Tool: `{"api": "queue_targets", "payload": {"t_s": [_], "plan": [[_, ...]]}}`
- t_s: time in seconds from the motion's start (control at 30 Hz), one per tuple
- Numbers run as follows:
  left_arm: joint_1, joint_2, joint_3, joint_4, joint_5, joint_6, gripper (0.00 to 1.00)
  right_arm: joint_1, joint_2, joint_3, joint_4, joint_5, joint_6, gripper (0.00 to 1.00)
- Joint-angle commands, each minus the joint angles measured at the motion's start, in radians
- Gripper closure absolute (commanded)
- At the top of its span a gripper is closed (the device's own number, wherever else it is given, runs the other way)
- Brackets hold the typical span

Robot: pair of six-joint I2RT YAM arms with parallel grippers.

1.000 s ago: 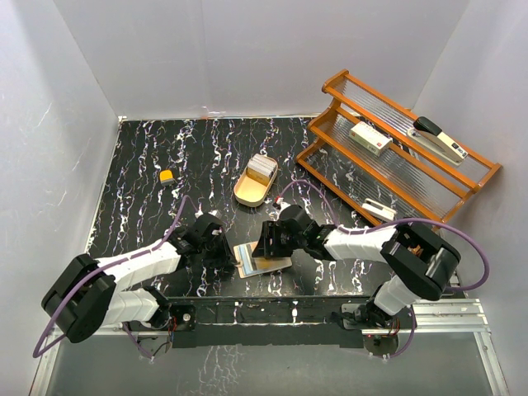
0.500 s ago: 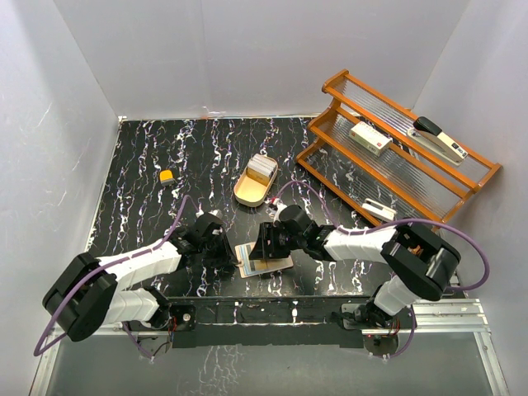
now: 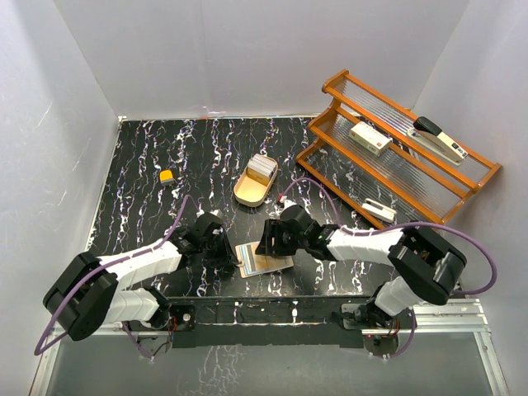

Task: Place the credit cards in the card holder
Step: Insert the credit card into the card holder.

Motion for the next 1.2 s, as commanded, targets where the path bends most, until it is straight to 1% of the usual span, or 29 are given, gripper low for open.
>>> {"api": "queue_targets", "payload": {"t_s": [0.0, 0.17, 0.27, 0.47, 0.63, 0.77, 0.93, 1.03, 1.07, 1.1, 1.17], "plan": [[-0.005, -0.005, 0.004, 0.007, 0.009, 0.003, 1.0, 0.004, 0.046, 0.044, 0.047, -0.01, 0.014, 0.47], [-0.005, -0.003, -0.002, 0.017, 0.018, 0.004, 1.0, 0.021, 0.087, 0.061, 0.11, -0.094, -0.004, 0.49], [-0.005, -0.007, -0.01, 0.027, 0.017, 0.001, 1.0, 0.027, 0.115, 0.083, 0.111, -0.134, -0.017, 0.5], [-0.004, 0.001, -0.011, 0.038, 0.016, 0.002, 1.0, 0.035, 0.086, 0.068, 0.112, -0.133, -0.036, 0.51], [-0.005, 0.018, 0.01, 0.029, 0.004, 0.0, 1.0, 0.035, 0.01, 0.078, -0.021, -0.064, -0.114, 0.5], [-0.004, 0.009, 0.047, -0.057, -0.052, 0.001, 0.97, 0.032, -0.071, 0.111, -0.127, 0.014, -0.225, 0.48], [0.007, -0.056, 0.071, -0.127, -0.106, -0.021, 0.78, -0.001, -0.124, 0.186, -0.2, 0.089, -0.324, 0.45], [0.008, -0.103, 0.094, -0.181, -0.148, -0.026, 0.6, -0.027, -0.1, 0.264, -0.257, 0.15, -0.397, 0.44], [0.008, -0.121, 0.1, -0.195, -0.159, -0.026, 0.55, -0.038, -0.085, 0.293, -0.273, 0.175, -0.429, 0.44], [0.009, -0.139, 0.106, -0.208, -0.169, -0.026, 0.52, -0.051, -0.072, 0.321, -0.288, 0.191, -0.456, 0.44], [0.009, -0.181, 0.119, -0.228, -0.181, -0.016, 0.49, -0.078, -0.041, 0.381, -0.304, 0.211, -0.504, 0.43]]}}
